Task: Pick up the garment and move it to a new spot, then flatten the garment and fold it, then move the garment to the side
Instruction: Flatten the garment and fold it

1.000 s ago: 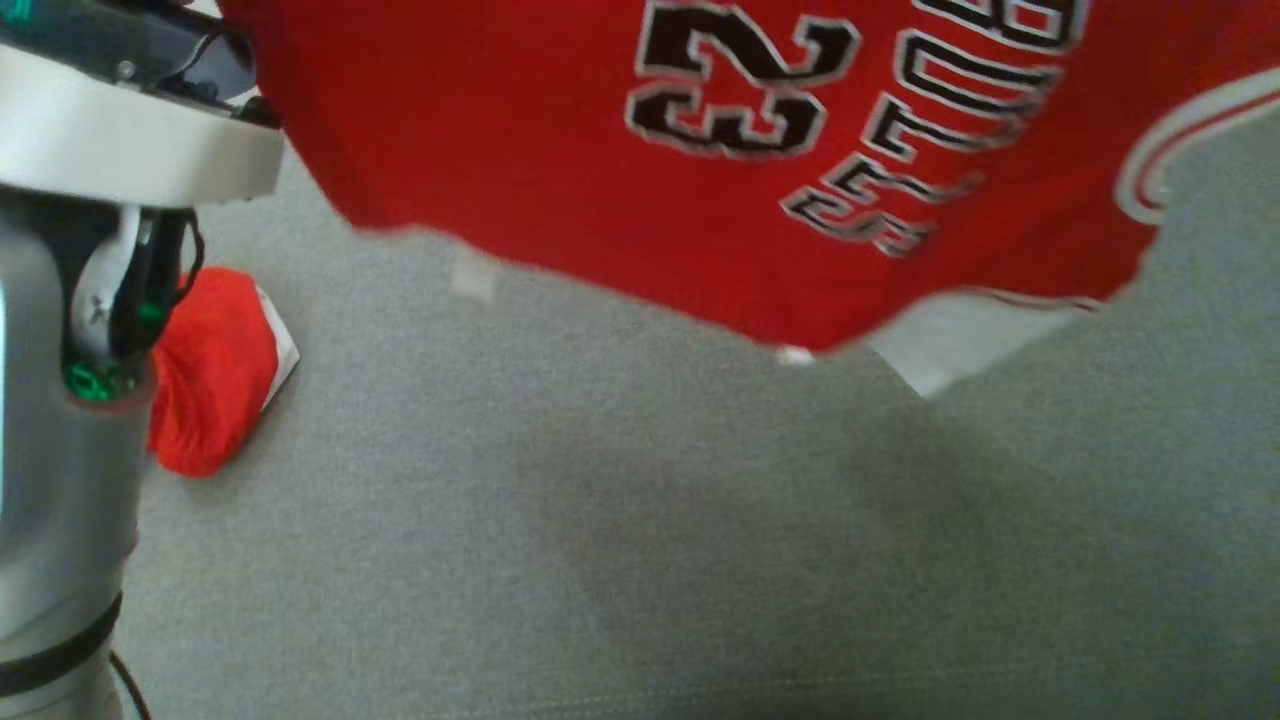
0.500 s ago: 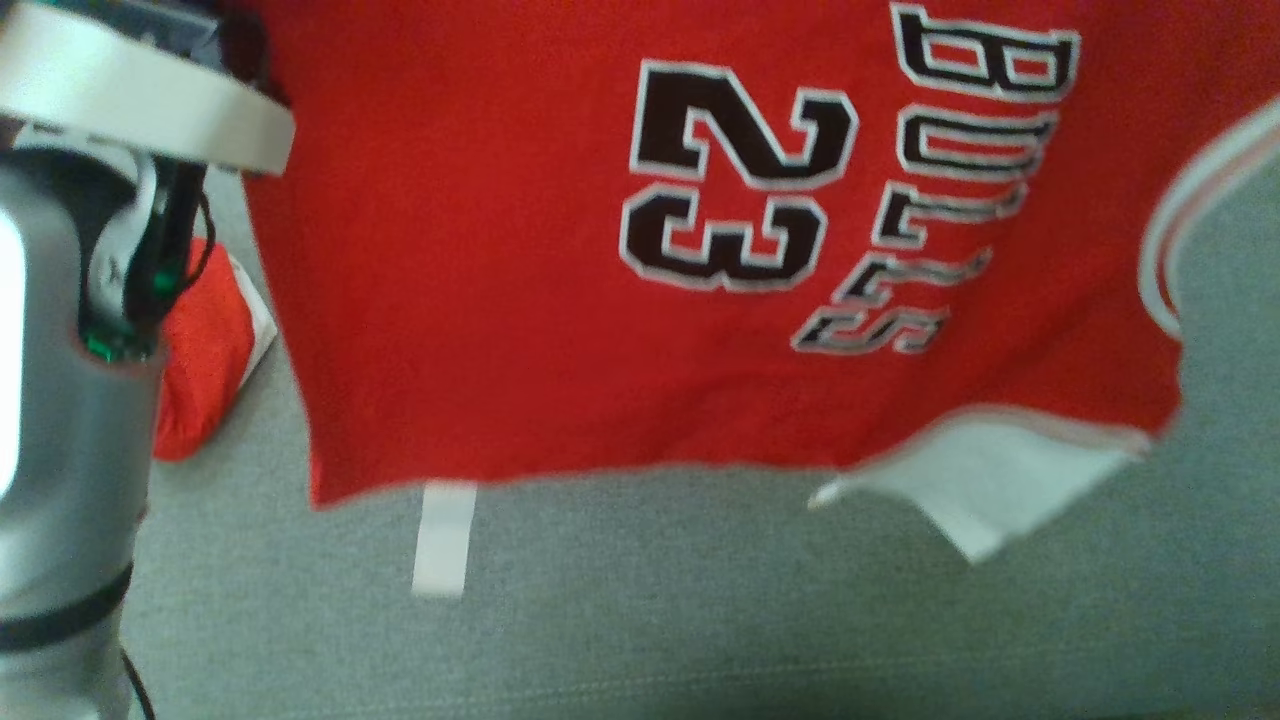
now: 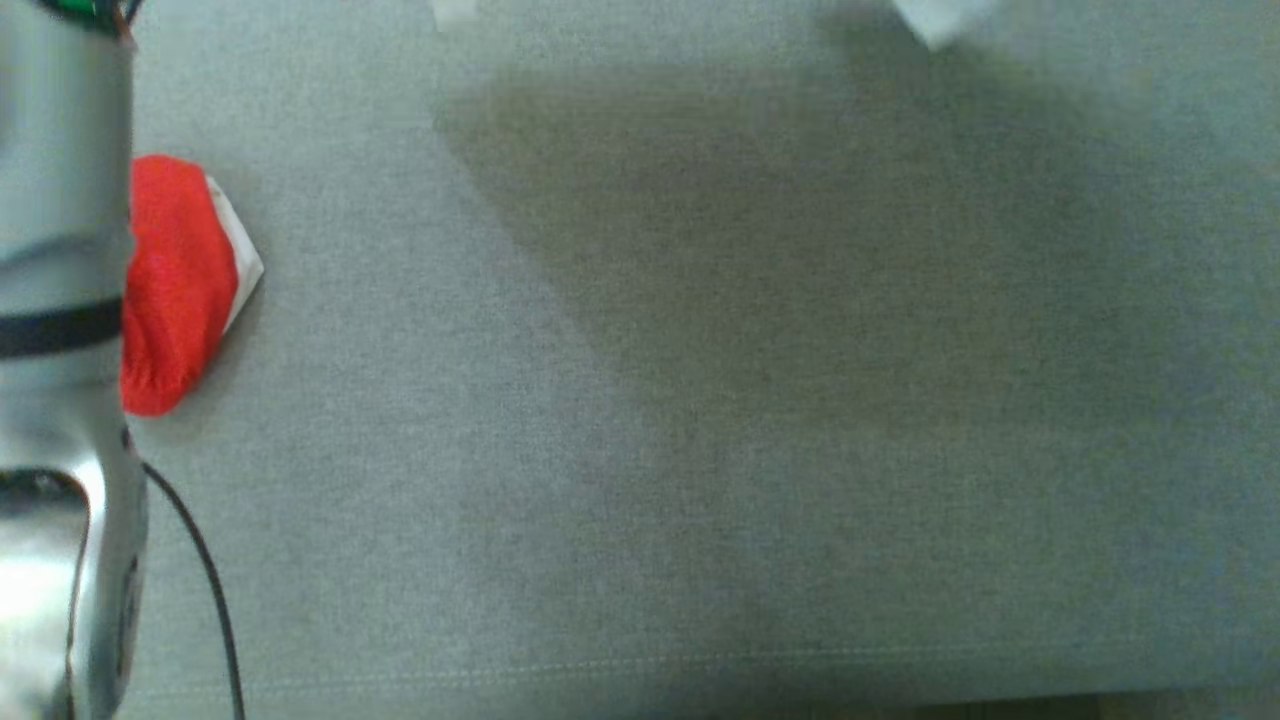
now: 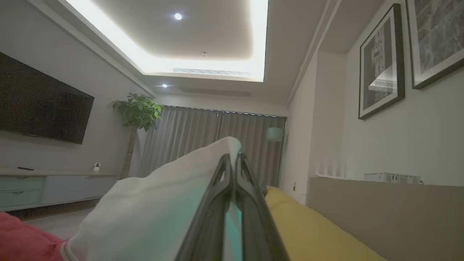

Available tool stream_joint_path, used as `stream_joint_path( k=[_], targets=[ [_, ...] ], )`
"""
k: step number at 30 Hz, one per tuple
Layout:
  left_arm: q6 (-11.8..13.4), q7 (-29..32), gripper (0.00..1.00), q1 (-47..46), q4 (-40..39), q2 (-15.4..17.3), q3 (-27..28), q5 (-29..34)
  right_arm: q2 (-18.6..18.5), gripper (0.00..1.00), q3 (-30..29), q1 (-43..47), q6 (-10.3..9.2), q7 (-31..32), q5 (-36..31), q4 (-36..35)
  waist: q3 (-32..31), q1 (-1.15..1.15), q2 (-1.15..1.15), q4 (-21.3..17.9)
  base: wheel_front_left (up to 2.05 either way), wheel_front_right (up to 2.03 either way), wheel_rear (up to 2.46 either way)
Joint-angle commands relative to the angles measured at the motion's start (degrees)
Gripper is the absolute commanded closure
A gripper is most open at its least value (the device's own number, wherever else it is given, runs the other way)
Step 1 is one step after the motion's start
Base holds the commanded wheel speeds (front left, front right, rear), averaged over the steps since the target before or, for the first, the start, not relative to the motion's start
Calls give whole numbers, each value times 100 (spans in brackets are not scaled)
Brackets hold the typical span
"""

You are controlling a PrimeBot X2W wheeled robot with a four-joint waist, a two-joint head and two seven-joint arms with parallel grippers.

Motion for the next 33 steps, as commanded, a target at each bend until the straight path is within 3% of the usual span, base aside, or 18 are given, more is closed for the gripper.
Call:
stream_joint_path(
  k=[1,9,15,26,33],
  targets=[
    [-46,-147,100,-398,172,170,143,34,229,100,106,-261,-5,-105,182,221,127,0,0,-29,0,0,0],
    [-255,-553,100,-436,2084,-180,93,-92,834,100,820,-261,-5,-416,543,1924,653,0,0,-139,0,0,0],
    [-389,-620,100,-133,3152,-417,257,-307,1071,100,1145,110,-5,-590,892,2835,915,0,0,-159,0,0,0],
    [-518,-625,100,664,2564,-516,715,-146,1018,100,1330,1048,-5,-897,1669,2809,1004,0,0,-143,0,0,0],
    [-616,-625,100,1822,1614,-663,1166,-7,807,100,1000,2513,-5,-905,1611,1570,757,0,0,-135,0,0,0]
  ],
)
